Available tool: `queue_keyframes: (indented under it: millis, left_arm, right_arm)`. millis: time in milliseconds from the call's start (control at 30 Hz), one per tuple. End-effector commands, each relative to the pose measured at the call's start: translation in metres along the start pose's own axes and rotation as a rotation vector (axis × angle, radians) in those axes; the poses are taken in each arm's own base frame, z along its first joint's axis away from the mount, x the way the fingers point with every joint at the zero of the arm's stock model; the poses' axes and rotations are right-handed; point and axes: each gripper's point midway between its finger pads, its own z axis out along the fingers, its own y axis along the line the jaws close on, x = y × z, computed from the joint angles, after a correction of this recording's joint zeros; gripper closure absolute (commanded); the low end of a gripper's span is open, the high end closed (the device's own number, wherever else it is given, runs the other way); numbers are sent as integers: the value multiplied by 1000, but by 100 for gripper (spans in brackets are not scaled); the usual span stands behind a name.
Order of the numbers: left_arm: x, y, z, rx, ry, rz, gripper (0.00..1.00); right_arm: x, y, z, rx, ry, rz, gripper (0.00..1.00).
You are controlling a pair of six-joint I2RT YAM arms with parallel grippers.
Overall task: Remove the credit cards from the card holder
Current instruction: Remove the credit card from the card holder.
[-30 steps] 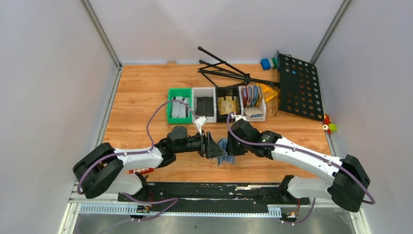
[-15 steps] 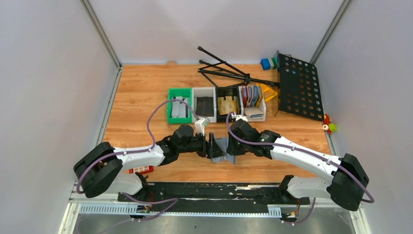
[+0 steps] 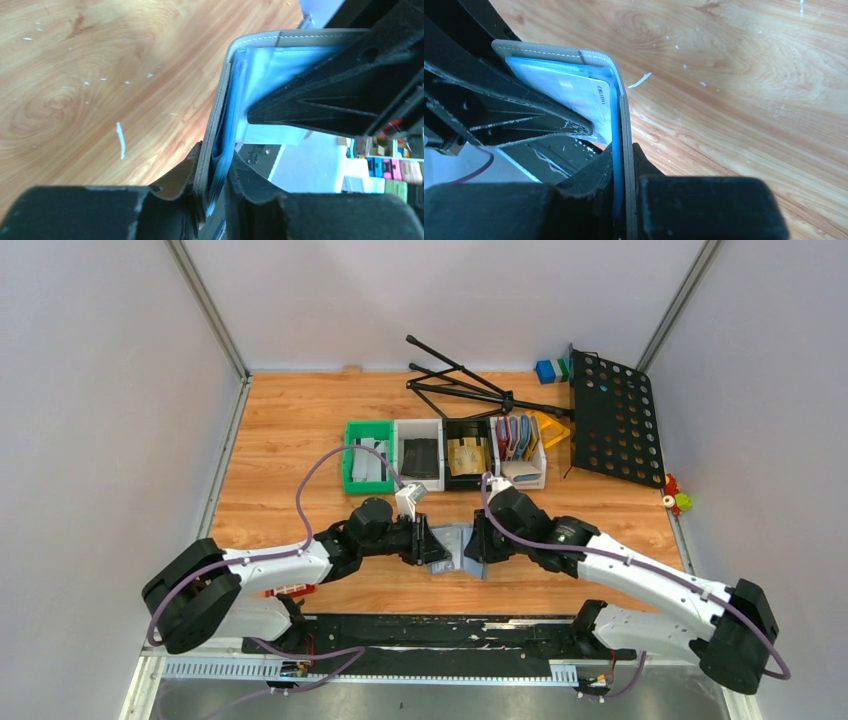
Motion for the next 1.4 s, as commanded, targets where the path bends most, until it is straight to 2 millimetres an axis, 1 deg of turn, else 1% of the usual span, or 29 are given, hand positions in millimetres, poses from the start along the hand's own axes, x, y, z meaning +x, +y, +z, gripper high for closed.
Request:
queue_keyframes:
  millis: [0,67,100,133,167,200,267,400,600,667,833,867,1033,1133,1200,1300,1367]
  left_arm:
    - [-6,-14,-10,79,-41,34,78]
    - [-5,-16,-14,85,-47,32,80]
    - [-5,-16,-15,85,-50,32,81]
    - [-4,-15,-17,84,-53,31,81]
    - [-3,-13,-18,81,-54,27,81]
    - [-3,-13,-19,80,-57,25,81]
    - [-3,-11,-20,73,-56,20,82]
    - [-1,-3,-17,37,-44,-2,82]
    - [4,6,-10,11,-17,-32,81]
    - [6,6,-7,18,-7,-41,81]
    - [5,3,-3,36,-2,-48,81]
    - [5,2,-2,42,1,-47,81]
    - [3,-7,-2,84,12,-41,81]
    - [4,-9,-2,94,18,-45,81]
    - [3,-11,-3,106,16,-52,81]
    - [2,-16,-5,128,11,-59,81]
    - [2,-21,-8,155,10,-65,81]
  right_arm:
    - [-2,8,-9,-92,-60,-16,97]
    - [2,0,-9,-80,-72,-15,89]
    - [3,-5,-9,-69,-76,-15,82]
    - [5,-11,-10,-54,-78,-14,70]
    - [7,-15,-11,-41,-80,-15,64]
    - [9,-19,-12,-32,-78,-16,60]
    - [4,-32,-19,28,-120,-13,57]
    - [-2,-42,-35,80,-161,-27,51]
    - [-15,-34,-63,24,-255,-72,51]
    - [-19,-31,-67,4,-278,-74,51]
    - [-24,-9,-70,-110,-302,-78,52]
    - [-25,-4,-68,-135,-303,-79,53]
    - [-16,35,-53,-343,-236,-66,62]
    - [-12,49,-43,-410,-194,-41,63]
    - [-10,52,-33,-425,-175,-17,64]
    - [-5,40,-19,-355,-145,15,65]
    - [-3,34,-13,-326,-138,26,66]
